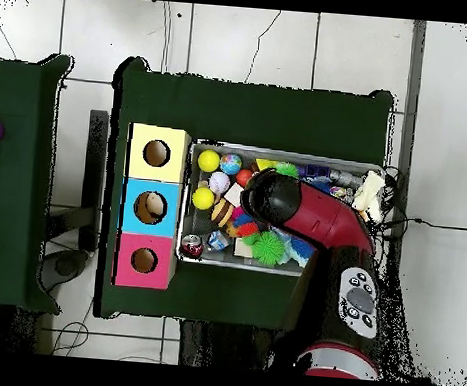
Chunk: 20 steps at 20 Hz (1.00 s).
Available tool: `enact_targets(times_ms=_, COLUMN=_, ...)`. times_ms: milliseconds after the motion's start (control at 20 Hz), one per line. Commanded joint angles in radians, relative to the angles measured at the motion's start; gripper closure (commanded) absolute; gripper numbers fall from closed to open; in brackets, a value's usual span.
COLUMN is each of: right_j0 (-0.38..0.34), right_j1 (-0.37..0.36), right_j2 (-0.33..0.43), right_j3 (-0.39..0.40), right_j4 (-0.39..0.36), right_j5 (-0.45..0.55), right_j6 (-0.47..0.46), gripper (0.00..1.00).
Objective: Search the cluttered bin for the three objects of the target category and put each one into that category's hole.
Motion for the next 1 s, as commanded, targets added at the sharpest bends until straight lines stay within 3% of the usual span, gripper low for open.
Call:
enact_targets(times_ms=50, right_j0=-0.031, right_j1=0.0, right_j2=0.131, right_j3=0.006, right_j4=-0.083, right_j5=0.049, right_j6=-0.128, gripper=1.0)
enact_targets(times_ms=450, right_j0=-0.038, right_j1=0.005, right_j2=0.147, right_j3=-0.014, right_j4=-0.106, right_j5=0.124, right_j6=-0.116, gripper=1.0)
enact_targets(times_ms=1000, right_j0=-0.084, right_j1=0.029, right_j2=0.19, right_j3=0.02, right_j4=-0.162, right_j5=0.043, right_j6=-0.118, gripper=1.0)
